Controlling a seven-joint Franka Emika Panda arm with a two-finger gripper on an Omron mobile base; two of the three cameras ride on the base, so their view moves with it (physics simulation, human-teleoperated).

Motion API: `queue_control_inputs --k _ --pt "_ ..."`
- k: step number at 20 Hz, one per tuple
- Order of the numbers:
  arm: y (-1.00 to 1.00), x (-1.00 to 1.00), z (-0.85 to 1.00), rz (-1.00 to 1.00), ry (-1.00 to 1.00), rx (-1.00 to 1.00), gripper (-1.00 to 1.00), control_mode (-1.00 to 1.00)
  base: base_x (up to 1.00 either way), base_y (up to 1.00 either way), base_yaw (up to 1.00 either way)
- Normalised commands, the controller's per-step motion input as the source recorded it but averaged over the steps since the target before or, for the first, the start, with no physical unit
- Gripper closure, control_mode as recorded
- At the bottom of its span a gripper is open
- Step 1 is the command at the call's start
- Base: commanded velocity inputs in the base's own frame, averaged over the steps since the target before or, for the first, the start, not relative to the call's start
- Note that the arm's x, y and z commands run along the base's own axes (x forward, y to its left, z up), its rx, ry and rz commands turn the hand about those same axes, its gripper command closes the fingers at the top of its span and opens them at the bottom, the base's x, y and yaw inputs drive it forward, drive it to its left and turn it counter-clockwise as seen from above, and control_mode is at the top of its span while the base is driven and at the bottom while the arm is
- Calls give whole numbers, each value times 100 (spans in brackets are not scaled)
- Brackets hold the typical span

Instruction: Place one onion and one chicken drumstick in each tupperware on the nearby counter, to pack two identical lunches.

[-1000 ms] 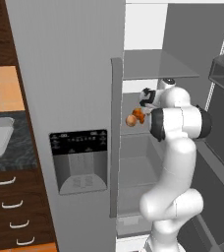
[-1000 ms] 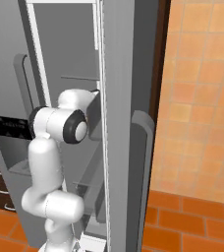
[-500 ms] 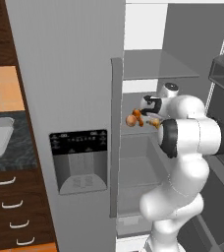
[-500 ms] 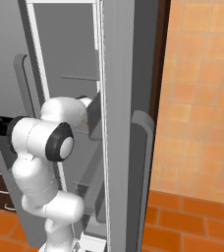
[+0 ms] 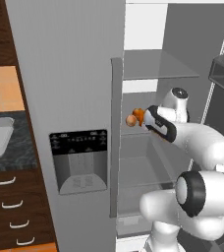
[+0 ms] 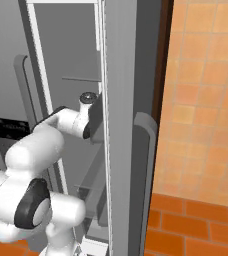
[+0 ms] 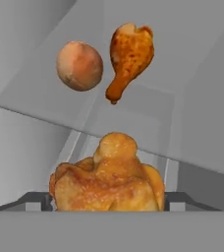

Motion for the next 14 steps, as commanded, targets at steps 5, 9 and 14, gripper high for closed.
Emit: queue_control_inputs --k 5,9,14 --pt "33 -100 58 13 15 0 100 -100 0 0 0" --pt "51 -92 46 -6 27 17 100 -100 0 0 0" --pt "25 -96 13 -12 11 3 100 -100 0 0 0"
